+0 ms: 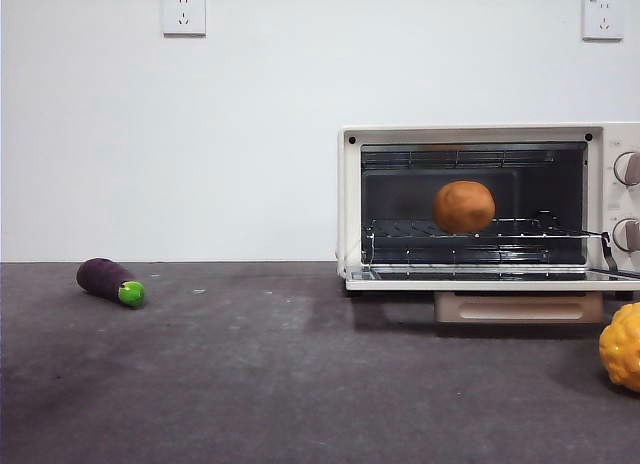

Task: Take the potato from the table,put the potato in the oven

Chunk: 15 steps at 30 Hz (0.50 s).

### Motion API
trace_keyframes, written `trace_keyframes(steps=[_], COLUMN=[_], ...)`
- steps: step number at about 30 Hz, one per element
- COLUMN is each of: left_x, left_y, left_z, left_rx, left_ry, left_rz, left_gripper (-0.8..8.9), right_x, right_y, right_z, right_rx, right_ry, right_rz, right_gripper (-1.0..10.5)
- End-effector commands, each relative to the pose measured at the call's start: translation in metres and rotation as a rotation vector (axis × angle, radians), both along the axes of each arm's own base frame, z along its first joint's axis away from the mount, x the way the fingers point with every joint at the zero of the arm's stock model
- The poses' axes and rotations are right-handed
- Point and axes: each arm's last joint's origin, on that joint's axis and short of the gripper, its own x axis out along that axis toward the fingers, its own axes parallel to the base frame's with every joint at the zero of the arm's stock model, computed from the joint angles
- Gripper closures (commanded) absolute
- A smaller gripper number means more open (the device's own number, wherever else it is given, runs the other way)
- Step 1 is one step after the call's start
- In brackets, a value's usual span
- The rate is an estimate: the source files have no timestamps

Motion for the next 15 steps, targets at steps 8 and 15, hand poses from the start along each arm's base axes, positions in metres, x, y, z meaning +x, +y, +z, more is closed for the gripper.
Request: trace_keyframes(steps=[8,15], left_x=[0.018,0.057], left_y=[-0.074,-0.111], left_z=[-0.012,-0.021], left_rx=[0.126,0.017], left_ry=[0.067,0.175], left_rz=[-0.229,-0.386], left_gripper=[8.22,8.22], right_x=[-0.037,-0.069], right_y=[-0.019,-0.036], right_z=[0.011,0.022], right_rx=[-0.011,0.02], right_ry=[0.023,-0.025], right_rz=[0.061,0.092], right_gripper=[8.9,8.9])
